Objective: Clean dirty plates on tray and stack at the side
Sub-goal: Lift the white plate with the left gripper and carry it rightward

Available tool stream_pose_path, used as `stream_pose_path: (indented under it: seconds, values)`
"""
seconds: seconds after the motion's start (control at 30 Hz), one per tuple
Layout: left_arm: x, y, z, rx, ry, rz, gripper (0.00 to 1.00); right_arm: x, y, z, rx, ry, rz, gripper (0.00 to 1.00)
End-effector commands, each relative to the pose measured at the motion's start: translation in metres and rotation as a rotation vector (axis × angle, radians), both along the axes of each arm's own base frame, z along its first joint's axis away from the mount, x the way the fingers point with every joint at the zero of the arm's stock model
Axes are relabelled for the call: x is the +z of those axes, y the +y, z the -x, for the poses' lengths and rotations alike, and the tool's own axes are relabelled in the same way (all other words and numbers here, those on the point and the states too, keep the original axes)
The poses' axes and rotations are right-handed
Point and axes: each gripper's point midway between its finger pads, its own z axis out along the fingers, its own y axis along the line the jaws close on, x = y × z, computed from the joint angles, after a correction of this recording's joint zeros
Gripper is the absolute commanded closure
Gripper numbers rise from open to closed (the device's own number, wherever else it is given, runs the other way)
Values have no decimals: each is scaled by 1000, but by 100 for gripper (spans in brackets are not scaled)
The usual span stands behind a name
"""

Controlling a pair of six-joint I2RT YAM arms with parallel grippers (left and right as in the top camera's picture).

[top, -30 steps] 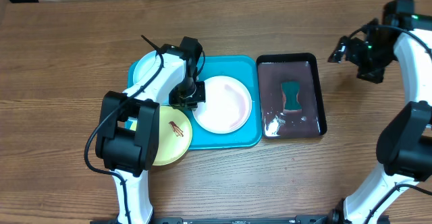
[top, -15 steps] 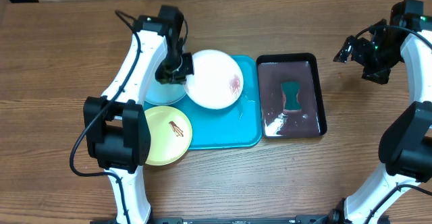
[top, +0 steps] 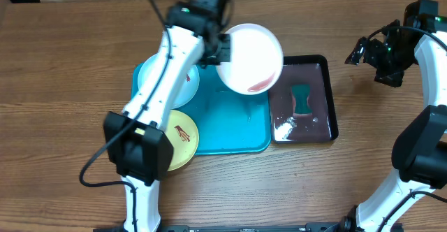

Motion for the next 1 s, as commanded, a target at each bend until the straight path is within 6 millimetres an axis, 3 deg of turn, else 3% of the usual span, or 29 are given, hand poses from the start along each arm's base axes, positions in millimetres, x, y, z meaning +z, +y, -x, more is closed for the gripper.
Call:
stream_pose_path:
  seconds: [0.0,0.37,0.53,0.77,0.97]
  values:
    - [23,-11,-8,0,-149,-150,96,16,-2,-5,-2,-49,13,0]
    - [72,-54,14,-45,-469,-512,96,16,-2,-5,-2,-49,13,0]
    - [105,-74,32,-37,-650,-663,96,16,-2,-5,-2,-49,13,0]
    - [133,-100,53,-26,-808,-727,96,16,-2,-5,-2,-49,13,0]
    - [148,-111,57,-38,-873,-770,96,16,-2,-5,-2,-50,13,0]
